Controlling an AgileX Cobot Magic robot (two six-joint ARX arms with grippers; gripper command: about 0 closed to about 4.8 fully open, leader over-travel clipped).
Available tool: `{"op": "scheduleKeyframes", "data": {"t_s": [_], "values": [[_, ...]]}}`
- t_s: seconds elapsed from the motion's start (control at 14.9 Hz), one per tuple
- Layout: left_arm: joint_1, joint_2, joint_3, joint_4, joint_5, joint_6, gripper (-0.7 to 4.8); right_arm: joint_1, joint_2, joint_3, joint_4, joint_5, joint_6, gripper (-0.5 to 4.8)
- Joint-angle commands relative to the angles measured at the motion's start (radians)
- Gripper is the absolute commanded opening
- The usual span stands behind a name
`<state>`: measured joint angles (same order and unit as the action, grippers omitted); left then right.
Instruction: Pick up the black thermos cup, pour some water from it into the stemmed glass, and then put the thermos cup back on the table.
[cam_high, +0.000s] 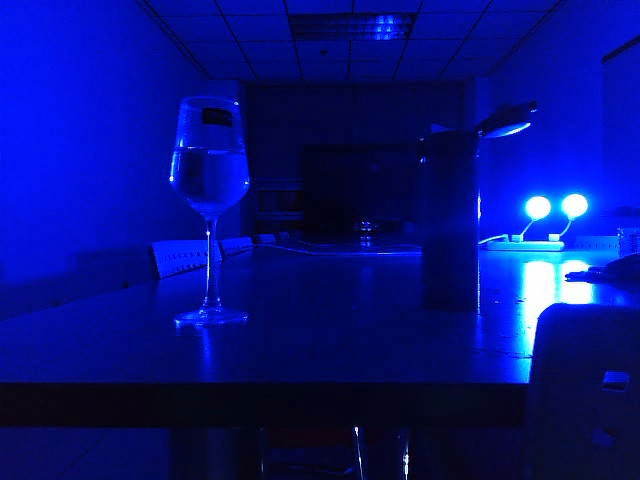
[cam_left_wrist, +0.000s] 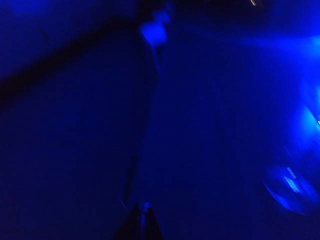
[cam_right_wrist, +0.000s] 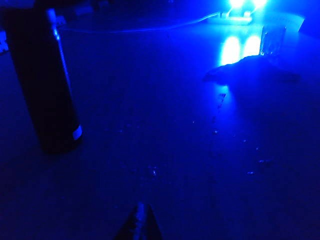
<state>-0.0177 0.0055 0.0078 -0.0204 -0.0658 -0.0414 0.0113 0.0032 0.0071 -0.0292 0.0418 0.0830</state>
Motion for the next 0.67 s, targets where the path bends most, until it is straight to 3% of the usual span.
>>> {"op": "scheduleKeyframes", "data": {"t_s": [0.07, 0.67], "values": [[0.001, 0.001, 0.0, 0.029, -0.026, 0.007, -0.05, 0.0, 0.0, -0.002, 0.01, 0.005, -0.005, -0.05], [0.001, 0.001, 0.0, 0.028, -0.024, 0.007, -0.05, 0.0, 0.0, -0.002, 0.009, 0.005, -0.005, -0.05]]}}
